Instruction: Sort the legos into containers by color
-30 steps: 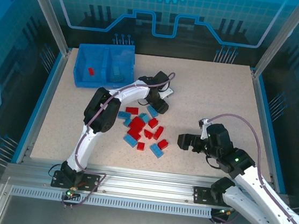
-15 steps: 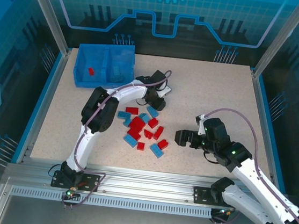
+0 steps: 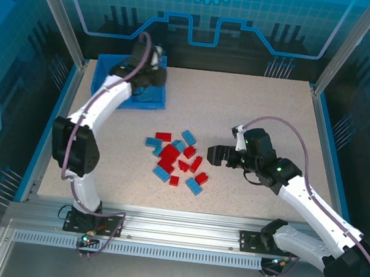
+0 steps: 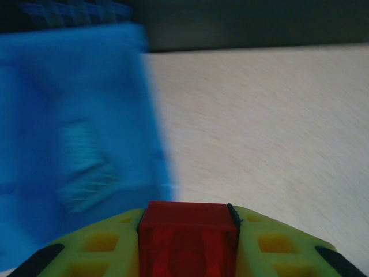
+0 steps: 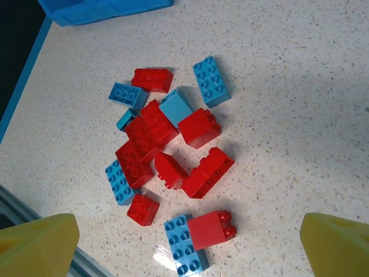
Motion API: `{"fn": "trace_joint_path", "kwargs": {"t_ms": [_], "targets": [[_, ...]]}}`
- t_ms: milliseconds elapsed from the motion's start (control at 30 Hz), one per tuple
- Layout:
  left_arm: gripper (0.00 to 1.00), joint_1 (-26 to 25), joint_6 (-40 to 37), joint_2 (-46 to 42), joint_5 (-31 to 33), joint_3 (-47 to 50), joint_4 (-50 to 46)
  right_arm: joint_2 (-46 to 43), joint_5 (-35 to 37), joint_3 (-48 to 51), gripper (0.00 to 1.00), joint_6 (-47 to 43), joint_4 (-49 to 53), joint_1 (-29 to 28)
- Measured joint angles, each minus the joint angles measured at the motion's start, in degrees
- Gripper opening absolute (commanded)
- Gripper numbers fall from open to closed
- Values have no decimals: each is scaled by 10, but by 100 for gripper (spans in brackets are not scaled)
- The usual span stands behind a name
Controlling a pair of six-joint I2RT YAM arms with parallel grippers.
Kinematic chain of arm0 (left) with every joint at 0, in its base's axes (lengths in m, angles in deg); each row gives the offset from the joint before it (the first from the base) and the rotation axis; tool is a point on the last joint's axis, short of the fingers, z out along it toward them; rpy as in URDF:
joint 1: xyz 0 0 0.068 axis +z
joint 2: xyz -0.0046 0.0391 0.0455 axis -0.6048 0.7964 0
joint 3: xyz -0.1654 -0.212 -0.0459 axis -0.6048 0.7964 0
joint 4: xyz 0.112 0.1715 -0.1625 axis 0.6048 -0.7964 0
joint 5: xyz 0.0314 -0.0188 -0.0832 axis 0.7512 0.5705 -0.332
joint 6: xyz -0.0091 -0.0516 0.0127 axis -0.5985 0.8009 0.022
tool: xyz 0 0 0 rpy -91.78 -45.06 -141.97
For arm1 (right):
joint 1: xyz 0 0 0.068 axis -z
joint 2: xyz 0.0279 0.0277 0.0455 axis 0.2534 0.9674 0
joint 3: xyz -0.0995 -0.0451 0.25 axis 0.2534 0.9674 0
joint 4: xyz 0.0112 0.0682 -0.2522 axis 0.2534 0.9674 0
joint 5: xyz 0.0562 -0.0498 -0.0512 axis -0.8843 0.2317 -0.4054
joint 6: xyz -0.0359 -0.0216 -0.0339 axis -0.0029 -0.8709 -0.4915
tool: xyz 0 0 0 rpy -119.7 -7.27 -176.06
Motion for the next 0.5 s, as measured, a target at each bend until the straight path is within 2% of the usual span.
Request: {"fn": "trace_joint_path", "kwargs": {"t_ms": [100,233,400,500], "targets": [[34,69,25,6,26,5,-1,6,-1,0,100,0,-4,0],[34,137,69,46,27,-1,-5,6,-1,0,100,0,-4,-1],[35,184,109,161,7,-76,-39,0,2,0,100,0,1,-1],[40,195,127,216,-5,-107,-54,-10,4,0,100,0,6,-2]]}}
